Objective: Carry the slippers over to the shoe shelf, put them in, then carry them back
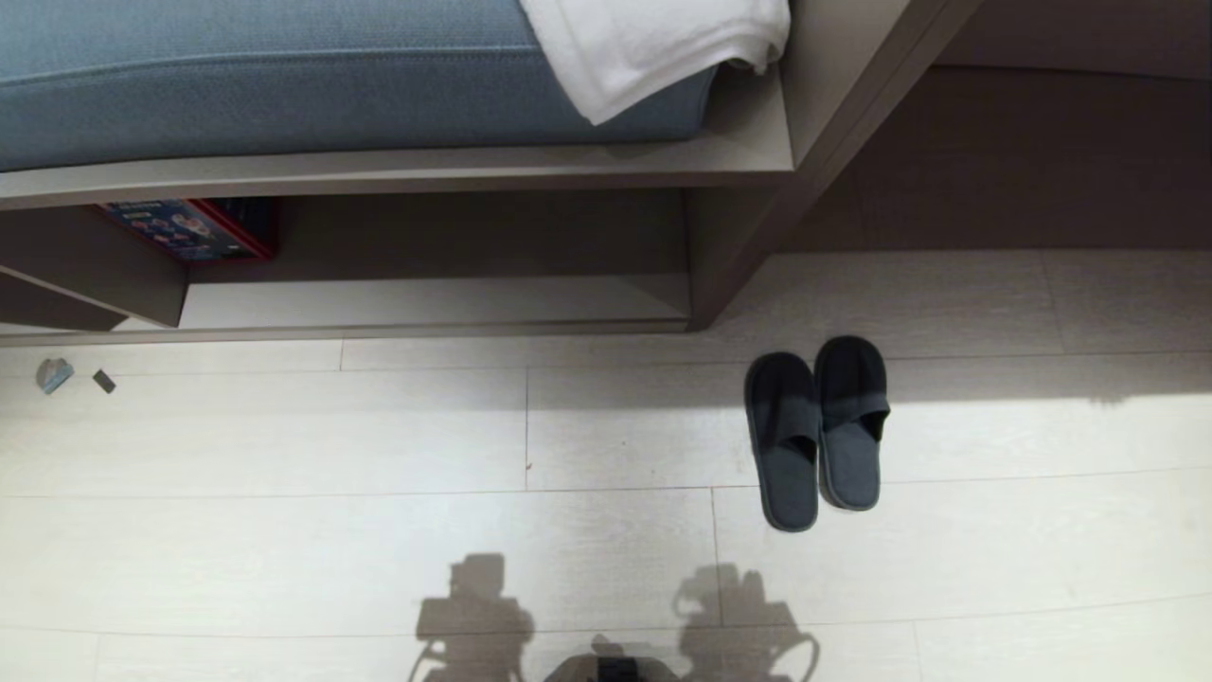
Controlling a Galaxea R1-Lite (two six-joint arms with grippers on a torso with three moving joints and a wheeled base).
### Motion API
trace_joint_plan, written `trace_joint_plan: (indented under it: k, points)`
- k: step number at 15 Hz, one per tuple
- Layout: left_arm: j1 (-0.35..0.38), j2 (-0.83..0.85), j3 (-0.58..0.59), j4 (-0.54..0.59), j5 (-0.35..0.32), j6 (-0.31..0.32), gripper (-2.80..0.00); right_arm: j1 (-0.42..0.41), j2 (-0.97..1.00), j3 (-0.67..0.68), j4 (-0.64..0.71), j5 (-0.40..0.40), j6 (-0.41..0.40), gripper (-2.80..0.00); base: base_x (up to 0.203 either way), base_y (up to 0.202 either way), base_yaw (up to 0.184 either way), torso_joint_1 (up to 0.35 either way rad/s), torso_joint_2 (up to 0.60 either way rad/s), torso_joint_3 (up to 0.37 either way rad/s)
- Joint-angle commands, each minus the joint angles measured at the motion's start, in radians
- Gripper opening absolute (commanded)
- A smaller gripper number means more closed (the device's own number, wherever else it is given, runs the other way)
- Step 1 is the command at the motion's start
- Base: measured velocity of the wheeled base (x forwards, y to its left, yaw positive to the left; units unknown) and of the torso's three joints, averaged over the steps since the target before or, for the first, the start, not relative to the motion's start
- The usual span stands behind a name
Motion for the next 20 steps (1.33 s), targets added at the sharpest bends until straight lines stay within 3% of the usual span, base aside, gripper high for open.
trace_joint_plan:
  k: [1, 20]
  points:
    - [-0.001, 0.001, 0.0, -0.001, 0.0, 0.0, -2.8, 0.0, 0.002, 0.0, -0.001, 0.001, -0.001, -2.8, 0.0, 0.0, 0.0, 0.001, 0.0, 0.202]
    - [0.0, 0.001, 0.0, -0.001, 0.0, -0.002, -2.8, 0.0, 0.002, 0.0, -0.001, 0.001, -0.002, -2.8, 0.0, 0.0, 0.0, 0.001, 0.0, 0.202]
